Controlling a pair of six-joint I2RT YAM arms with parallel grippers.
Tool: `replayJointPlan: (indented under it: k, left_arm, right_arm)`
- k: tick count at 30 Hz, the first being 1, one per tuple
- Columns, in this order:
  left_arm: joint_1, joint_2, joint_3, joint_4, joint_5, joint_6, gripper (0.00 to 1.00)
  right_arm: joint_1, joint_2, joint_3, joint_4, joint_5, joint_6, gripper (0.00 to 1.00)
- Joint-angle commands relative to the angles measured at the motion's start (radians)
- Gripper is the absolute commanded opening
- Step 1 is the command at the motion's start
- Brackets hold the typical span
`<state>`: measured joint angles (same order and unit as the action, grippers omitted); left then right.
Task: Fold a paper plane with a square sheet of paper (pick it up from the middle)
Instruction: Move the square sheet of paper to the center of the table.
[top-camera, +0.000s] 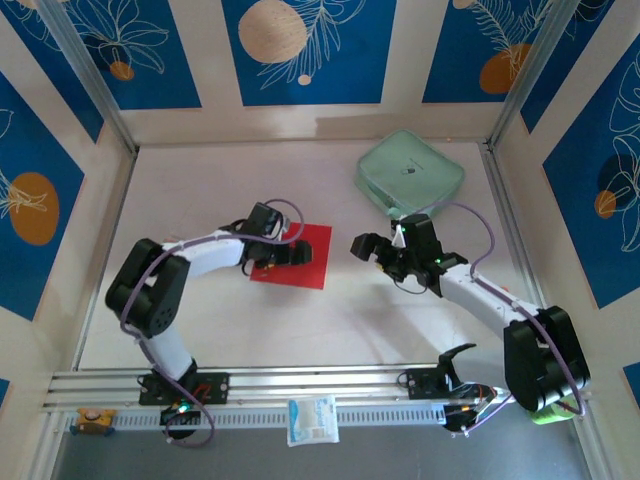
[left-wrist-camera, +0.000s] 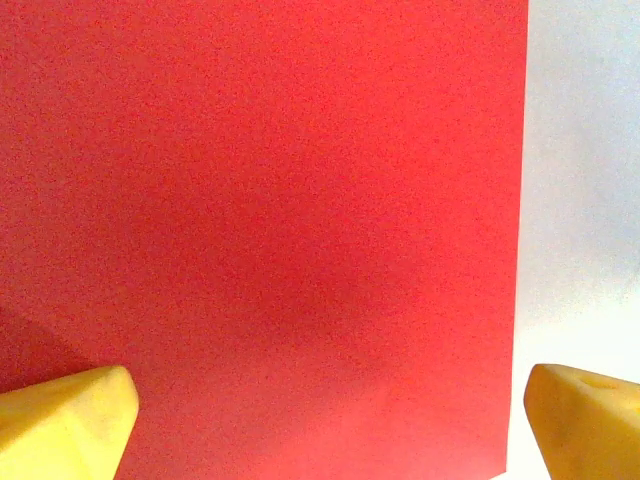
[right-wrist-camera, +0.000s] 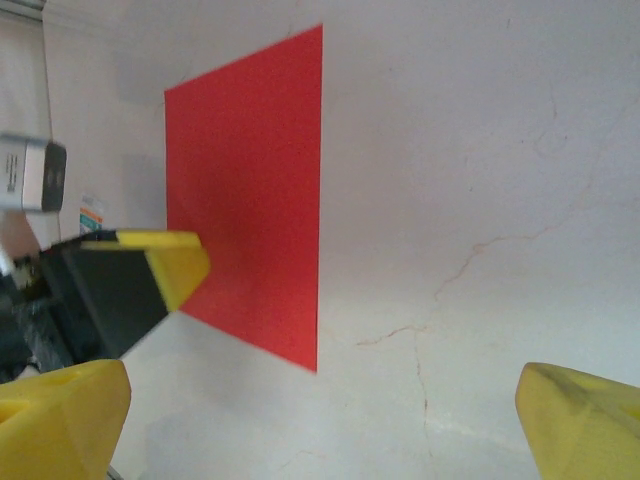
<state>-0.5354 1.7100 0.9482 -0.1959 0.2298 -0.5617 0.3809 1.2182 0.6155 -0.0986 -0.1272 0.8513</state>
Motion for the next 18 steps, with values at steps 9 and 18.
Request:
replayJointPlan:
  k: [9,18]
  left_arm:
    - [0.014,-0.173,0.052,-0.141,-0.222,0.15,1.0]
    - [0.087,0.007,0.167,-0.146,0.109,0.14,1.0]
  right_arm:
    - [0.049,-0.044,-0.005,-0.021,0.055,0.018,0.99]
    - [0.064,-0.039,0.006,-0.031,0.079,0.026,0.99]
